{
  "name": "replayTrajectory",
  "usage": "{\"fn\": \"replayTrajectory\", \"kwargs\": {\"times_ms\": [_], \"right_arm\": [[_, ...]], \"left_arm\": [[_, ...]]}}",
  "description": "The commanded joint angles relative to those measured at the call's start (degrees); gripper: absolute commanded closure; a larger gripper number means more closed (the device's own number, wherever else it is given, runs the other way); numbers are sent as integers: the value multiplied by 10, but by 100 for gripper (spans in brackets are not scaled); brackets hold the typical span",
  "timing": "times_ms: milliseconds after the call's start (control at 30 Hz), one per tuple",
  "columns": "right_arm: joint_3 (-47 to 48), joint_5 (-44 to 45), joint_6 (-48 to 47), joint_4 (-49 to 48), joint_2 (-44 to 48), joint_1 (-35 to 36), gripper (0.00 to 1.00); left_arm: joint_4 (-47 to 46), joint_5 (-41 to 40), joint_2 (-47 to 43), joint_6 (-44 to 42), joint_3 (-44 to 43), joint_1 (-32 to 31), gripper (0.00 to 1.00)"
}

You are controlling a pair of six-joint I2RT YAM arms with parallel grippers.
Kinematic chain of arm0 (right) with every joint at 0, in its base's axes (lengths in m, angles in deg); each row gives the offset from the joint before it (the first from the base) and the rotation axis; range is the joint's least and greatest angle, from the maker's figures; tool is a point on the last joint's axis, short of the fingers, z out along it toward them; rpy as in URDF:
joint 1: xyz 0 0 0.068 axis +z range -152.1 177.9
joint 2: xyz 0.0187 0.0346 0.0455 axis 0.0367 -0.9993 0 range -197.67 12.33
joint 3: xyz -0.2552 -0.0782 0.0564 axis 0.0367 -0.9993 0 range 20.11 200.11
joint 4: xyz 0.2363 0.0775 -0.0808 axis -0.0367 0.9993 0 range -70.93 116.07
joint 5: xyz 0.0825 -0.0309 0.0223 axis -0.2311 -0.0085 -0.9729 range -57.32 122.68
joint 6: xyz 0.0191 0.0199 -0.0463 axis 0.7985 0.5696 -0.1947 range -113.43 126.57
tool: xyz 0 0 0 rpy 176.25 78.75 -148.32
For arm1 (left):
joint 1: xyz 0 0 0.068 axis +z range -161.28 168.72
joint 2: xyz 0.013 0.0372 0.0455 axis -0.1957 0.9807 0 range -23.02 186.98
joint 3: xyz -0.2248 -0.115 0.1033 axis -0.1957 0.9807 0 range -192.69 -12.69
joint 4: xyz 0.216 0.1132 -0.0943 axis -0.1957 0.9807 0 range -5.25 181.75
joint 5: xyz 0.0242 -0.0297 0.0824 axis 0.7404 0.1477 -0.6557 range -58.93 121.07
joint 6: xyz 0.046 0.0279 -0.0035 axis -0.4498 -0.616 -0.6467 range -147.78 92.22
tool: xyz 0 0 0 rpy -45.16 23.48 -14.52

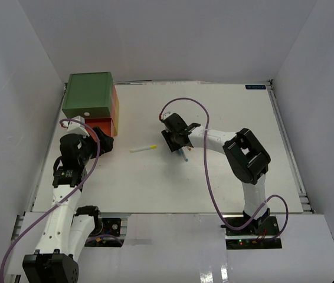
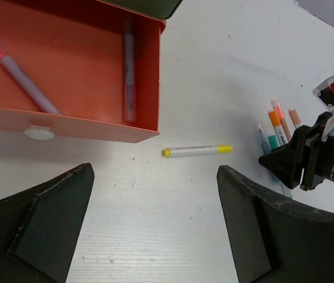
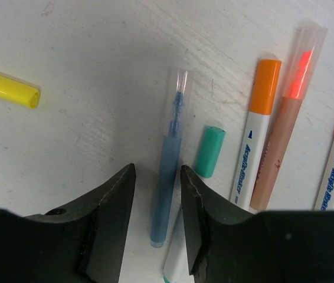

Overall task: Sort the stationery into containers
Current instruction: Pick up the pen from the center of the board.

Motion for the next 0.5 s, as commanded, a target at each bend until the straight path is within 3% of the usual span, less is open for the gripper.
{"fn": "replayTrajectory", "kwargs": {"times_ms": [0,133,267,467], "right_arm": [[21,-4,-5,7,-8,-4,57],[19,-2,-3,9,-13,-4,65],[15,-2,-1,13,-10,-4,81],[-9,-21,2,8,35,-3,83]], "left_arm": [[-10,12,-2,-4,0,-2,4],[-13,18,-3,-4,1,-2,4],[-16,36,1,2,-1,-2,4],[1,119,14,43,-37,-2,4]]}}
